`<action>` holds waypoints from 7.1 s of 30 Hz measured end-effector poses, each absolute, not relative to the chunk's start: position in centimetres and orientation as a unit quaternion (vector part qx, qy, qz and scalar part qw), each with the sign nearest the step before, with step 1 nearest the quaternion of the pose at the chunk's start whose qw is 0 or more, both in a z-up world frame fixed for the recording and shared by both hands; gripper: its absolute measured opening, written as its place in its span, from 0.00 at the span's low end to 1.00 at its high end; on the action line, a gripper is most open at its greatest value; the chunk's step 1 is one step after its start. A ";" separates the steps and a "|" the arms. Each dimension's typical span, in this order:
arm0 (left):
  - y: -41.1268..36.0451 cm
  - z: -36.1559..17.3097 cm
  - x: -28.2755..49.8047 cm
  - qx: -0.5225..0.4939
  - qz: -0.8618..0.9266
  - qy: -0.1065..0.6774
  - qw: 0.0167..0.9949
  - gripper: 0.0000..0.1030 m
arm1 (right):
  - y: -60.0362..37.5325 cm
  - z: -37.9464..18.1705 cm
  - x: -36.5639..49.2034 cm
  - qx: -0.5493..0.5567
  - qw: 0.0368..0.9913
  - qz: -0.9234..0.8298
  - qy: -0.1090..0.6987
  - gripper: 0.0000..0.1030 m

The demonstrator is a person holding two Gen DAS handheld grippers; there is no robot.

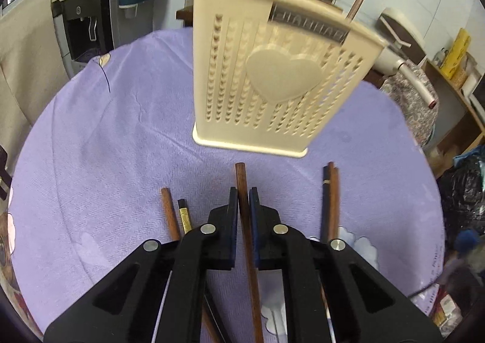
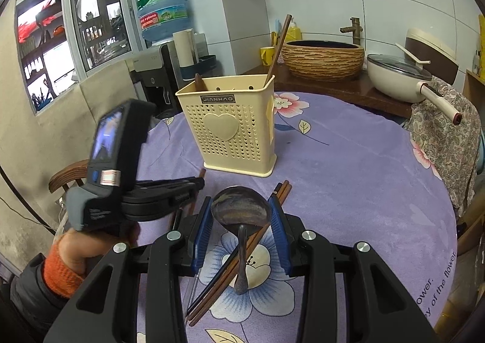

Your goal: Organize utensils

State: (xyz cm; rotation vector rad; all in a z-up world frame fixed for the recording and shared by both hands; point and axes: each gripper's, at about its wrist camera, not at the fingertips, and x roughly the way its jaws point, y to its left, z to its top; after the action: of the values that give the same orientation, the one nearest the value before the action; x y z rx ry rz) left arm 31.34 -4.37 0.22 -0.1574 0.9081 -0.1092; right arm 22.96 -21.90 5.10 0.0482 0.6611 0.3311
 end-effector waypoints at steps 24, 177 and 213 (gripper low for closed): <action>-0.7 13.7 23.6 -0.087 -0.113 0.311 0.940 0.07 | -20.8 7.9 21.9 0.006 0.937 0.173 0.304 0.35; 1.5 -4.0 28.4 -0.013 0.019 0.468 0.884 0.58 | -13.1 -5.2 26.6 -0.074 0.887 0.173 0.421 0.51; 1.4 -3.8 29.4 -0.031 0.017 0.470 0.882 0.17 | -12.4 -5.0 27.3 -0.072 0.880 0.174 0.435 0.34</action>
State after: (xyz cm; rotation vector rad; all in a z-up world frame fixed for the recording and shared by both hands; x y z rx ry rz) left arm 29.41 1.39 -3.82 -0.0639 0.9788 0.0363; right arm 27.29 -12.35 -5.02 -0.1507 0.9063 0.3633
